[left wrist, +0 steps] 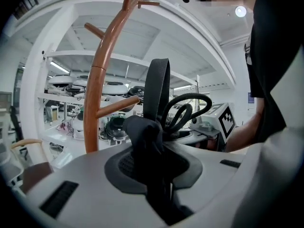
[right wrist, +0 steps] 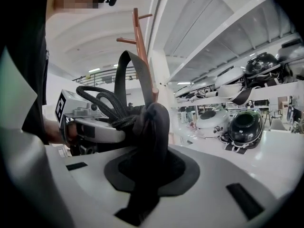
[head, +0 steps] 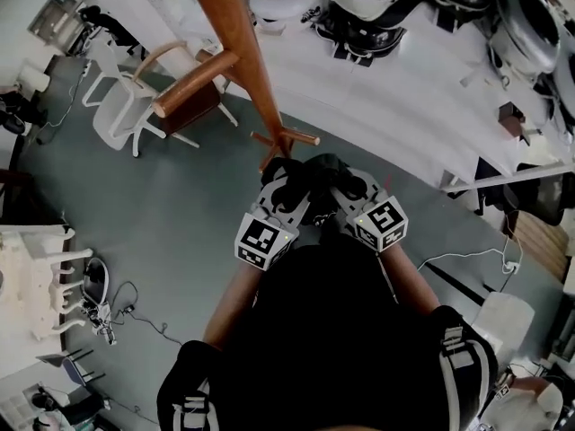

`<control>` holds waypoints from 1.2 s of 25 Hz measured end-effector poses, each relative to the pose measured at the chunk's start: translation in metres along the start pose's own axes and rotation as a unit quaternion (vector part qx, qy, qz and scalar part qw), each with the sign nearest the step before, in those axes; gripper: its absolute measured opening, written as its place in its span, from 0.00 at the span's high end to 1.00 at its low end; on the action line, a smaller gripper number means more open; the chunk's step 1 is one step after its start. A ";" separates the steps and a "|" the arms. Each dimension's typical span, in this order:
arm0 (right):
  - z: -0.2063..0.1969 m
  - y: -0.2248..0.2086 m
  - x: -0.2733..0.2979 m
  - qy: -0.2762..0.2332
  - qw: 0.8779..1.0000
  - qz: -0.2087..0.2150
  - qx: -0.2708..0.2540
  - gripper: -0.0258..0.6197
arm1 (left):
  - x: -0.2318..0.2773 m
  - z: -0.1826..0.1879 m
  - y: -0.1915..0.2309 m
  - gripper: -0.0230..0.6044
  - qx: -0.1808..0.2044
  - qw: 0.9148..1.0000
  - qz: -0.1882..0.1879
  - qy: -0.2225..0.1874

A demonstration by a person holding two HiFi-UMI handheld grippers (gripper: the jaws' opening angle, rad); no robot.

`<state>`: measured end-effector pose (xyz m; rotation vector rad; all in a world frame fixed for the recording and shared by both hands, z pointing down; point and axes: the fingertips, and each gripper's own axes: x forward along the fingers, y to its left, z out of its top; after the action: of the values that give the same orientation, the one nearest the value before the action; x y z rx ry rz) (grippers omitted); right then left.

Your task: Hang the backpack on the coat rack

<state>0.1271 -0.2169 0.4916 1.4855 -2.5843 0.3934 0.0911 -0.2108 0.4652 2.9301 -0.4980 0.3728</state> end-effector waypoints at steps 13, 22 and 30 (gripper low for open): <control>0.008 -0.036 0.034 0.025 0.991 0.125 -0.030 0.84 | 0.028 0.006 0.032 0.82 -0.042 0.990 0.132 -0.009; 0.007 -0.046 0.051 0.038 0.982 0.178 -0.047 0.84 | 0.036 0.002 0.045 0.82 -0.058 0.981 0.185 -0.007; 0.003 -0.055 0.066 0.047 0.975 0.213 -0.038 0.84 | 0.043 -0.003 0.059 0.82 -0.065 0.972 0.226 0.001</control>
<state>0.1413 -0.2989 0.5133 0.8578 -2.7921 0.3925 0.1099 -0.2785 0.4861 2.6677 -1.1482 0.3745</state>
